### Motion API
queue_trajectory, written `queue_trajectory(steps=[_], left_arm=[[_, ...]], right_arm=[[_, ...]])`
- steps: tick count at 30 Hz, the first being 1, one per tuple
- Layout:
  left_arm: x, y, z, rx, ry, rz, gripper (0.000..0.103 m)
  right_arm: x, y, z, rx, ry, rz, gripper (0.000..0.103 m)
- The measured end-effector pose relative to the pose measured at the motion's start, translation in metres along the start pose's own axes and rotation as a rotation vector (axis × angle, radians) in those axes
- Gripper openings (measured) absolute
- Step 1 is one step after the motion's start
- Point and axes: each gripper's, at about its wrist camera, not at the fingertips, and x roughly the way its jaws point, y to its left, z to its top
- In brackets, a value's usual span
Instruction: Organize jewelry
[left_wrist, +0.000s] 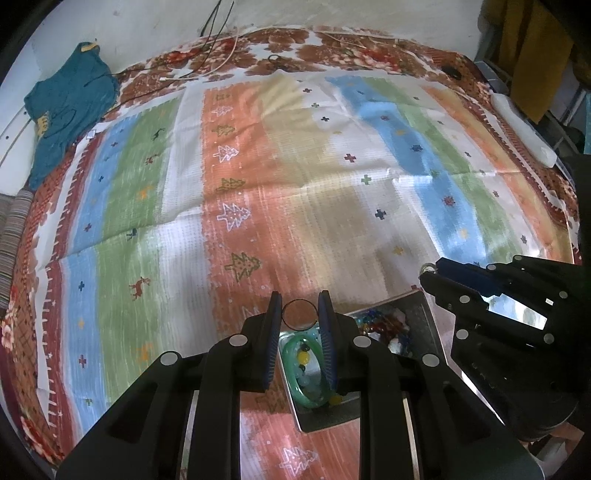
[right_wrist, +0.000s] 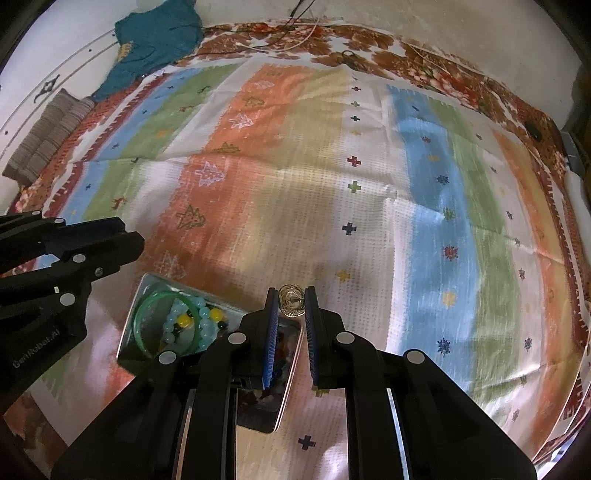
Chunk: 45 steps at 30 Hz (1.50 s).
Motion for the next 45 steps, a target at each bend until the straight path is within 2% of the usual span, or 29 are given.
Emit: queue_trajectory(steps=[23, 24, 25, 26, 31, 35, 40, 45], left_arm=[[-0.024, -0.008, -0.025, -0.001, -0.015, -0.034, 0.021], [-0.025, -0.008, -0.026, -0.008, -0.016, -0.032, 0.022], [-0.025, -0.007, -0.027, -0.012, -0.017, -0.027, 0.024], [-0.026, -0.007, -0.027, -0.013, -0.019, -0.025, 0.026], [-0.03, -0.002, -0.03, -0.035, -0.023, -0.033, 0.028], [-0.037, 0.004, -0.034, -0.049, -0.033, -0.037, 0.035], [-0.049, 0.007, -0.042, -0.053, -0.052, -0.055, 0.04], [-0.063, 0.005, -0.052, -0.034, -0.077, -0.063, 0.047]], right_arm=[[-0.019, 0.014, -0.027, -0.006, -0.001, 0.074, 0.015], [-0.02, 0.014, -0.028, -0.004, -0.001, 0.075, 0.02], [-0.021, 0.014, -0.029, -0.003, -0.003, 0.07, 0.03], [-0.023, 0.014, -0.03, -0.003, -0.01, 0.067, 0.033], [-0.031, 0.014, -0.034, 0.002, -0.025, 0.064, 0.034], [-0.041, 0.016, -0.04, -0.007, -0.041, 0.057, 0.035], [-0.057, 0.02, -0.049, -0.017, -0.068, 0.068, 0.044], [-0.07, 0.023, -0.061, -0.03, -0.089, 0.069, 0.048]])
